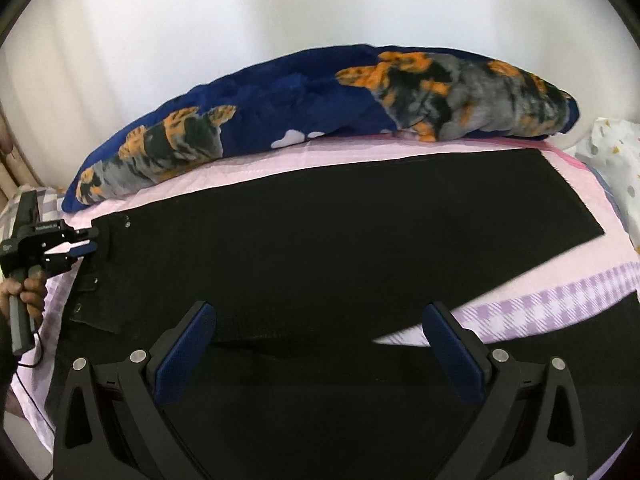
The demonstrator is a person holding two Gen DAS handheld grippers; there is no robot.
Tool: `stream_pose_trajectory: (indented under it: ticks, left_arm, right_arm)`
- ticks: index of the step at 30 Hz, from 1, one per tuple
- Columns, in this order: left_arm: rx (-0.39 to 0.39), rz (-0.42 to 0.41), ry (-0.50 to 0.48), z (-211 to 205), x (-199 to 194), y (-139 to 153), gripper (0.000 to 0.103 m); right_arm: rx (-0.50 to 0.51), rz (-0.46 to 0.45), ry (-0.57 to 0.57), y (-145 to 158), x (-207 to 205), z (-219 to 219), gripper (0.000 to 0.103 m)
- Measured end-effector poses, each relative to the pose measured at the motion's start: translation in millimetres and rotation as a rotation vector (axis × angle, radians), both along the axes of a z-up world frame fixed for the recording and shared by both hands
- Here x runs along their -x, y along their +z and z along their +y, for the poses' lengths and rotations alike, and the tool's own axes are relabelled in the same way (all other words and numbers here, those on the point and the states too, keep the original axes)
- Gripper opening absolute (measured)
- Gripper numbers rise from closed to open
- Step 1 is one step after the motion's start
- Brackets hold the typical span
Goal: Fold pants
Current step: 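Grasp the jeans waistband with the left tool while the right tool grasps the hem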
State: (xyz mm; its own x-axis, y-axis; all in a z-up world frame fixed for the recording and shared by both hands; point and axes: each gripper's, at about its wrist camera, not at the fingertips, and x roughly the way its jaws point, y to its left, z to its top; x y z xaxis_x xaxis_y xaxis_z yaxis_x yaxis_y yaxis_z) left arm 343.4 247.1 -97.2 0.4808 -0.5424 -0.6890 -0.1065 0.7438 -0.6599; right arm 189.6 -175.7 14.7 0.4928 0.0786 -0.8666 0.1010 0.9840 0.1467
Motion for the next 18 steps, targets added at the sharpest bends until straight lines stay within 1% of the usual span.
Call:
stream_pose_trajectory:
  ticks: [3, 5, 8, 11, 13, 15, 18]
  left_arm:
    - [0.030, 0.012, -0.015, 6.0, -4.0, -3.8, 0.035]
    - [0.049, 0.008, -0.008, 11.2, -5.0, -2.7, 0.035]
    - [0.052, 0.008, -0.010, 14.7, -4.0, -0.9, 0.035]
    - [0.029, 0.005, -0.025, 12.1, -3.6, -1.3, 0.035]
    - [0.038, -0.001, -0.033, 11.6, -6.5, -2.8, 0.035]
    - [0.062, -0.015, -0.036, 8.7, -11.9, -2.5, 0.035]
    - [0.065, -0.031, -0.042, 1.6, -23.7, 1.6, 0.035]
  right_arm:
    - [-0.007, 0.008, 0.008, -6.8, -10.6, 4.0, 0.103]
    - [-0.010, 0.006, 0.013, -9.0, -15.1, 6.5, 0.103]
    - [-0.001, 0.003, 0.023, -12.3, -21.3, 10.6, 0.103]
    - [-0.012, 0.005, 0.025, -15.8, -23.9, 11.5, 0.103]
    - [-0.018, 0.008, 0.024, -19.0, -25.3, 12.1, 0.103]
    - [-0.016, 0.012, 0.025, -21.7, -26.3, 12.8, 0.103]
    - [-0.015, 0.012, 0.029, -24.1, -28.1, 13.3, 0.103]
